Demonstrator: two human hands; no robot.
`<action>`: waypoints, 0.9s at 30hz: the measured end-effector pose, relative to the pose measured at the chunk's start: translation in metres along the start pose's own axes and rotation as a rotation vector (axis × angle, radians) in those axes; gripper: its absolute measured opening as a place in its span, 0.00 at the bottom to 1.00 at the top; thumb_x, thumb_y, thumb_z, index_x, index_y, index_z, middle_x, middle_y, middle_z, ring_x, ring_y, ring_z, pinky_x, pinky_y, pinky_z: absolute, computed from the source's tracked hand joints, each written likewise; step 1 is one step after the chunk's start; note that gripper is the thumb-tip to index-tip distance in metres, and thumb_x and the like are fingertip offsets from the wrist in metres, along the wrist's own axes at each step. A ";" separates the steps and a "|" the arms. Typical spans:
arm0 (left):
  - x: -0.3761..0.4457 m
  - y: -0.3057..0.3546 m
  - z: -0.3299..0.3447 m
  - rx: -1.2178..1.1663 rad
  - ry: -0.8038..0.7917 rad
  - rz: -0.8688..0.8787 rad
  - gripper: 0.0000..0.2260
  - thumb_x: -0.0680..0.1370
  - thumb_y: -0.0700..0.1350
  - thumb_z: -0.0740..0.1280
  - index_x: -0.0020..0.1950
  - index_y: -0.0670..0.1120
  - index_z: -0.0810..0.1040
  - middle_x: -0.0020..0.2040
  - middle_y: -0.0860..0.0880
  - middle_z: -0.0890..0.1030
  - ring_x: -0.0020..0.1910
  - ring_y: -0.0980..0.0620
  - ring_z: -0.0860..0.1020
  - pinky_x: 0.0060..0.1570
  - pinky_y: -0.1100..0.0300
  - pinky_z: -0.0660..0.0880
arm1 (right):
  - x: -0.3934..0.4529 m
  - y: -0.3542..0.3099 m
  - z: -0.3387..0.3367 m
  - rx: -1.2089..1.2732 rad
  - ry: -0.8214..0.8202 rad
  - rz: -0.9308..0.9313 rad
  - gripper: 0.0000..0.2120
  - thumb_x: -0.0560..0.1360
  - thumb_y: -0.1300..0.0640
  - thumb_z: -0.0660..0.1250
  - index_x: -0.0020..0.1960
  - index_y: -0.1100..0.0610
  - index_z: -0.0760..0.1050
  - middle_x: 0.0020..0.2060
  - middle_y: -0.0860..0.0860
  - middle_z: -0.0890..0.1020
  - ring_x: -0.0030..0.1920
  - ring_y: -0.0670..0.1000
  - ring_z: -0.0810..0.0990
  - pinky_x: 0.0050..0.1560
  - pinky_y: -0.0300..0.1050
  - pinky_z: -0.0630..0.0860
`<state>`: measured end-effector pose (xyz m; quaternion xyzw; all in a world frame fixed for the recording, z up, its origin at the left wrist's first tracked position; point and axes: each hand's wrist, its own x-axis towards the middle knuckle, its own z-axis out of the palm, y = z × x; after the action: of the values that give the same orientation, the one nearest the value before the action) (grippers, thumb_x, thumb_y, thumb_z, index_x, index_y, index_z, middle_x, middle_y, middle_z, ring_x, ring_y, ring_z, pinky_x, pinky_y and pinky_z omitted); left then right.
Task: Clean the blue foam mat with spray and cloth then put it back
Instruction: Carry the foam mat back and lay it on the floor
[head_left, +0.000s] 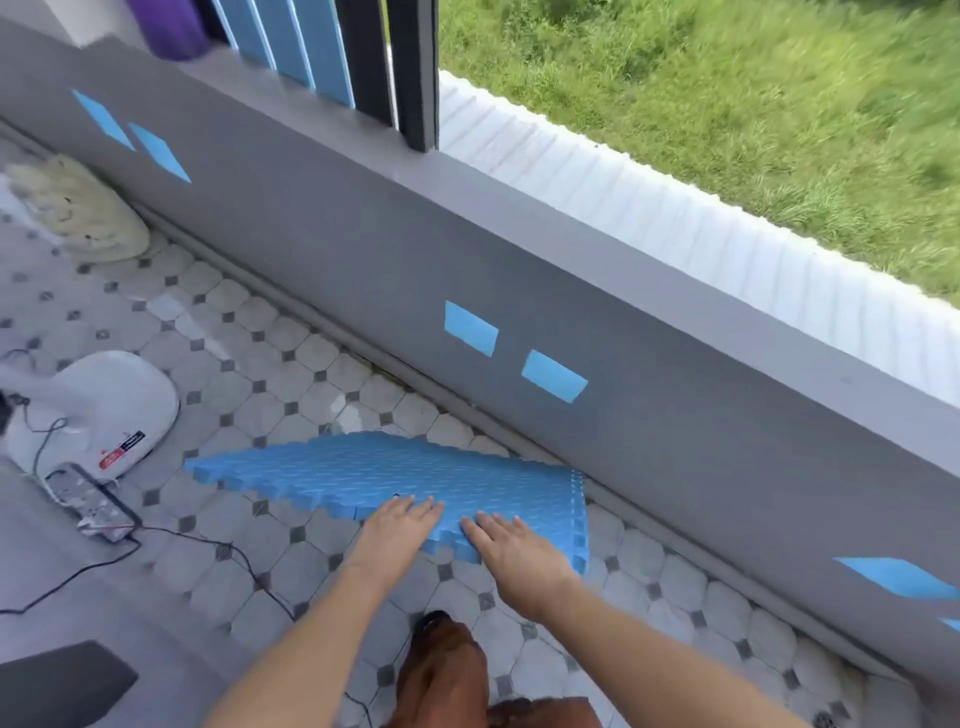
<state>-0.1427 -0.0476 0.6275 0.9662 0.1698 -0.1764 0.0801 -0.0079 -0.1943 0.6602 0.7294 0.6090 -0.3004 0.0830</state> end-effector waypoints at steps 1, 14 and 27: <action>0.002 -0.014 0.009 -0.003 -0.004 -0.008 0.37 0.39 0.36 0.82 0.48 0.48 0.86 0.45 0.50 0.86 0.41 0.50 0.85 0.39 0.56 0.82 | 0.014 -0.004 0.002 -0.012 -0.003 -0.008 0.36 0.77 0.69 0.57 0.79 0.56 0.44 0.78 0.59 0.53 0.78 0.59 0.52 0.77 0.54 0.49; 0.048 -0.155 0.124 -0.011 -0.049 -0.072 0.23 0.61 0.35 0.59 0.52 0.43 0.84 0.51 0.44 0.85 0.46 0.43 0.84 0.43 0.48 0.80 | 0.185 -0.039 0.066 0.151 -0.113 0.069 0.33 0.79 0.57 0.56 0.79 0.49 0.44 0.79 0.56 0.51 0.78 0.58 0.53 0.71 0.71 0.40; 0.076 -0.246 0.245 0.073 0.065 -0.190 0.32 0.57 0.24 0.66 0.60 0.41 0.80 0.60 0.41 0.81 0.56 0.37 0.80 0.59 0.47 0.69 | 0.309 -0.016 0.176 0.870 -0.092 0.585 0.36 0.75 0.32 0.58 0.78 0.40 0.49 0.78 0.50 0.37 0.78 0.58 0.40 0.76 0.60 0.46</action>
<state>-0.2396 0.1511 0.3499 0.9533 0.2566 -0.1577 0.0220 -0.0584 -0.0170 0.3558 0.8219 0.1948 -0.5215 -0.1203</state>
